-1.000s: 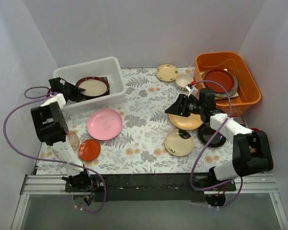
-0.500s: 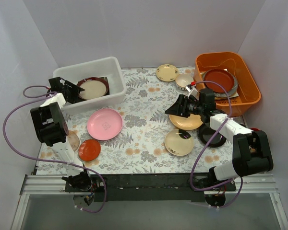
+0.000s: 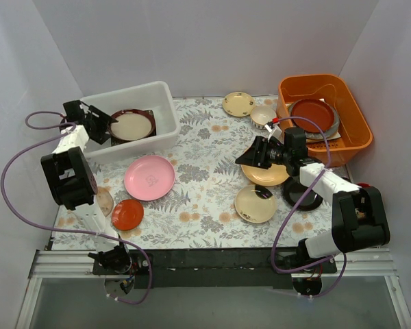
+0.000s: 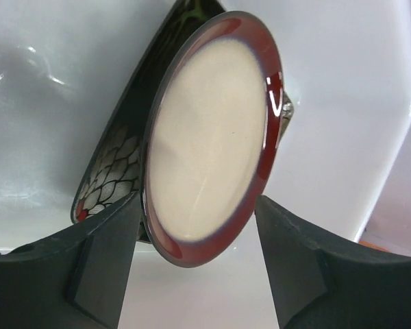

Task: Place the plates into the plastic bin on the countertop
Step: Place the plate in the plastic bin, then pick up the plate at the center of the board.

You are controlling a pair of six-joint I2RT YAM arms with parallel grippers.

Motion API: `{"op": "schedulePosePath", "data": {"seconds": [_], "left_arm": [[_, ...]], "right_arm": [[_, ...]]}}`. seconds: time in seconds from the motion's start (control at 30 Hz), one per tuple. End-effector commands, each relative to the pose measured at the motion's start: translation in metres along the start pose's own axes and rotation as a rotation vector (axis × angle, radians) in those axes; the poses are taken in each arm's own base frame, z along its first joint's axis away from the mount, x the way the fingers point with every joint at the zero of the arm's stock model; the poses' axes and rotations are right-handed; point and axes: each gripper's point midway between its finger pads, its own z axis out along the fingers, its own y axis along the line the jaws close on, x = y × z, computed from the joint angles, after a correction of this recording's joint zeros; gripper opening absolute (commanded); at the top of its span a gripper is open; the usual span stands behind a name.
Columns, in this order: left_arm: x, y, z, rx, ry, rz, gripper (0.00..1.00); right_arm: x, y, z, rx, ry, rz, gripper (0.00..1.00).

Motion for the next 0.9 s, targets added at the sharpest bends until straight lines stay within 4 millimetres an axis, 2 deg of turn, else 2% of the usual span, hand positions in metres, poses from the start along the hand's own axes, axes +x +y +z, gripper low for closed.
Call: {"op": "schedulePosePath", "data": {"seconds": [0.0,0.33,0.4,0.57,0.6,0.7,0.73,0.77,0.8,0.83,0.87], "left_arm": [[-0.016,-0.057,-0.039,0.145,-0.022,0.090,0.67],[-0.007,-0.080,-0.060,0.232,0.027,0.076,0.68],[-0.005,-0.092,-0.072,0.277,0.038,0.083,0.68],[0.005,-0.146,-0.116,0.441,0.009,0.168,0.70],[0.006,-0.159,-0.131,0.476,-0.012,0.192,0.70],[0.026,-0.189,-0.155,0.566,-0.009,0.249,0.71],[0.040,-0.200,-0.161,0.606,0.018,0.274,0.71],[0.045,-0.208,-0.166,0.631,0.017,0.287,0.72],[0.056,-0.210,-0.167,0.647,0.037,0.293,0.75],[0.072,-0.221,-0.178,0.694,0.060,0.322,0.76],[0.079,-0.228,-0.182,0.723,0.057,0.343,0.78]], "right_arm": [[-0.004,0.013,-0.004,-0.039,-0.024,-0.046,0.74],[-0.003,0.018,-0.009,-0.042,-0.036,-0.050,0.74],[-0.003,0.018,-0.010,-0.042,-0.038,-0.052,0.74],[-0.003,0.022,-0.013,-0.045,-0.043,-0.057,0.74],[-0.003,0.022,-0.013,-0.046,-0.044,-0.060,0.74],[-0.004,0.025,-0.015,-0.046,-0.048,-0.062,0.74],[-0.006,0.026,-0.016,-0.047,-0.050,-0.065,0.75],[-0.006,0.027,-0.016,-0.048,-0.049,-0.068,0.75],[-0.007,0.028,-0.017,-0.049,-0.051,-0.071,0.75],[-0.008,0.031,-0.018,-0.052,-0.054,-0.078,0.75],[-0.009,0.031,-0.019,-0.051,-0.057,-0.080,0.76]]}}
